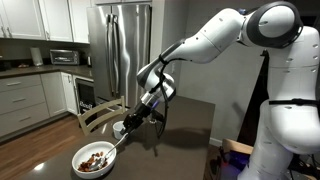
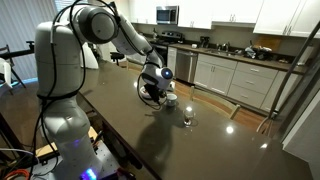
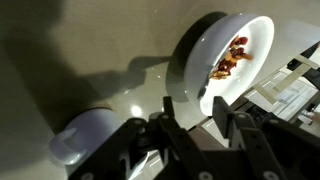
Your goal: Use the spoon to move some contents of the bowl to the mug and the glass cup
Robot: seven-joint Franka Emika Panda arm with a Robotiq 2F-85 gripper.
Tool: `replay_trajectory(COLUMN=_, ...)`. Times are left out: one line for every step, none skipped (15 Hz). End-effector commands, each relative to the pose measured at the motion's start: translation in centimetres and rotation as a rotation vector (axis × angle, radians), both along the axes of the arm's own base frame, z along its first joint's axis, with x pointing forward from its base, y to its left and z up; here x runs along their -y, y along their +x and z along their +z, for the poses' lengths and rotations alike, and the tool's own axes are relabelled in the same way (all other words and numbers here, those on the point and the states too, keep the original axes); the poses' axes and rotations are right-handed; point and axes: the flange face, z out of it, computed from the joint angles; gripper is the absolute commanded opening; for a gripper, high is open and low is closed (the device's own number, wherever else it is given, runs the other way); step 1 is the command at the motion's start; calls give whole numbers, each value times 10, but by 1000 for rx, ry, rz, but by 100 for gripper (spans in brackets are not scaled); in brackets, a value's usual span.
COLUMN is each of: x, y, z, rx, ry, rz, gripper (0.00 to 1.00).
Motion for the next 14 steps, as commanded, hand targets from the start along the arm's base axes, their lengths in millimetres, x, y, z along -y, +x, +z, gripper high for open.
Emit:
replay_trajectory(x=16, y=-2, z=20, rx=22, ry=-130, rz=-8, gripper=76)
replay_trajectory(x=22, y=-2, z=29, rx=36, ry=-192, rz=-7, gripper=81)
replay_trajectory(x=28, y=-2, z=36, rx=50, ry=-247, rz=-7, gripper=89)
replay_trajectory(x=33, y=-1, z=44, rx=67, ry=-299, rz=-9, gripper=95)
replay_trajectory(x=39, y=-2, z=55, rx=89, ry=-350, rz=-12, gripper=99)
replay_trajectory(x=45, y=-2, z=66, rx=109, ry=-400, rz=-16, gripper=100)
replay_trajectory(x=51, y=-3, z=75, rx=125, ry=-446, rz=-17, gripper=100)
replay_trajectory(x=55, y=-4, z=83, rx=134, ry=-485, rz=-18, gripper=100)
replay_trajectory(x=60, y=-6, z=90, rx=130, ry=-513, rz=-14, gripper=100)
replay_trajectory(x=65, y=-9, z=98, rx=110, ry=-530, rz=-12, gripper=100)
replay_trajectory(x=69, y=-10, z=109, rx=96, ry=-551, rz=-14, gripper=100)
replay_trajectory(x=71, y=-12, z=122, rx=78, ry=-560, rz=-21, gripper=100)
replay_trajectory(x=72, y=-13, z=133, rx=66, ry=-565, rz=-28, gripper=100)
replay_trajectory(x=71, y=-16, z=146, rx=50, ry=-560, rz=-30, gripper=100)
